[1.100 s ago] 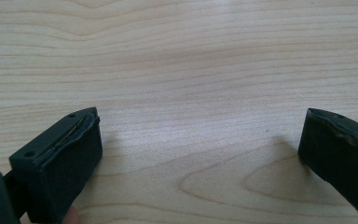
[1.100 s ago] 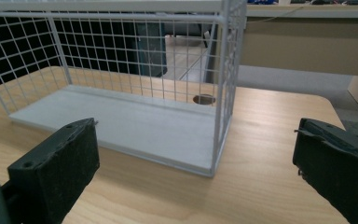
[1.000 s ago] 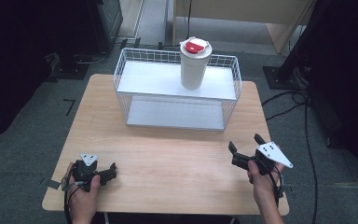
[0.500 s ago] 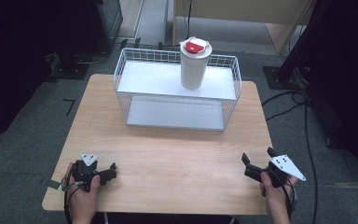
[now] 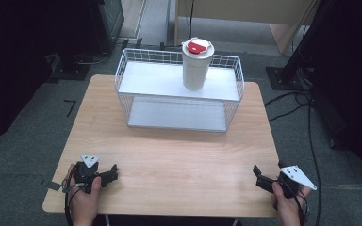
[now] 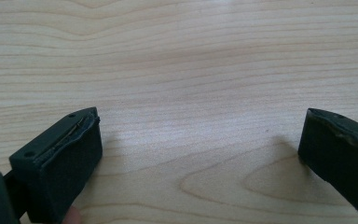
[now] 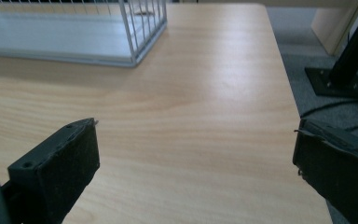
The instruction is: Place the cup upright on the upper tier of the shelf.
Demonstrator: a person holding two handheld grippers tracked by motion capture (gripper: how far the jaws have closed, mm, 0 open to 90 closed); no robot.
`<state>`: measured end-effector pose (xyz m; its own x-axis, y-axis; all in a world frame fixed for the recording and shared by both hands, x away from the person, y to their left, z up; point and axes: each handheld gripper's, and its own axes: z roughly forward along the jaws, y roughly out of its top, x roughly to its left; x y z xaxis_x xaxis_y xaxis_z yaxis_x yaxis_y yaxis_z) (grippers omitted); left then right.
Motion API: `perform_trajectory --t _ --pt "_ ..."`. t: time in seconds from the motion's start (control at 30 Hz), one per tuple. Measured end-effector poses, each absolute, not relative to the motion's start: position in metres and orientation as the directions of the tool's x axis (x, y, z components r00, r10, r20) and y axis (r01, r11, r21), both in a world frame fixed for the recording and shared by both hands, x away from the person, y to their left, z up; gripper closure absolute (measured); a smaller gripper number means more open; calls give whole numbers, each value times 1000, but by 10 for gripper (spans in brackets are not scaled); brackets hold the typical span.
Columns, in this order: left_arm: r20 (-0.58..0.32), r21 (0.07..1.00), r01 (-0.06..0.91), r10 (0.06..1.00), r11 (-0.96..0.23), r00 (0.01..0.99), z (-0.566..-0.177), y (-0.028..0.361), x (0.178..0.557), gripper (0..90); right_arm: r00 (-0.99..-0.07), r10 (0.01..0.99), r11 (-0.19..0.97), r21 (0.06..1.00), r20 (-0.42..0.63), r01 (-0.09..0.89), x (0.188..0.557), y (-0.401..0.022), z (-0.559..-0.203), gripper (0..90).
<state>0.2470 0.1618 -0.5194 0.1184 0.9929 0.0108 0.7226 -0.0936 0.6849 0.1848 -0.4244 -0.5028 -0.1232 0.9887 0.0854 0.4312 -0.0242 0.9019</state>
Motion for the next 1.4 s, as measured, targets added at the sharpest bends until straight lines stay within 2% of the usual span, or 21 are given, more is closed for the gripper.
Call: perform_trajectory --t 0.17,0.4,0.57,0.63,0.8,1.4 --pt "11 685 723 993 -94 118 -519 162 247 0 -117 990 -13 860 84 510 183 -429 -518 5" --pt "11 685 723 993 -94 118 -519 162 247 0 -100 990 -23 818 99 575 183 -434 -521 6" --pt "11 685 723 993 -94 119 -519 162 247 0 -88 991 -17 737 104 676 185 -438 -525 7" --pt "11 685 722 993 -94 119 -519 162 247 0 -85 993 -3 725 85 689 186 -437 -526 7" --pt "10 686 722 993 -93 119 -520 162 247 0 -104 994 54 711 26 701 187 -432 -527 6" --pt "11 685 722 993 -94 119 -520 162 247 0 -135 990 77 710 25 700 188 -433 -527 5"
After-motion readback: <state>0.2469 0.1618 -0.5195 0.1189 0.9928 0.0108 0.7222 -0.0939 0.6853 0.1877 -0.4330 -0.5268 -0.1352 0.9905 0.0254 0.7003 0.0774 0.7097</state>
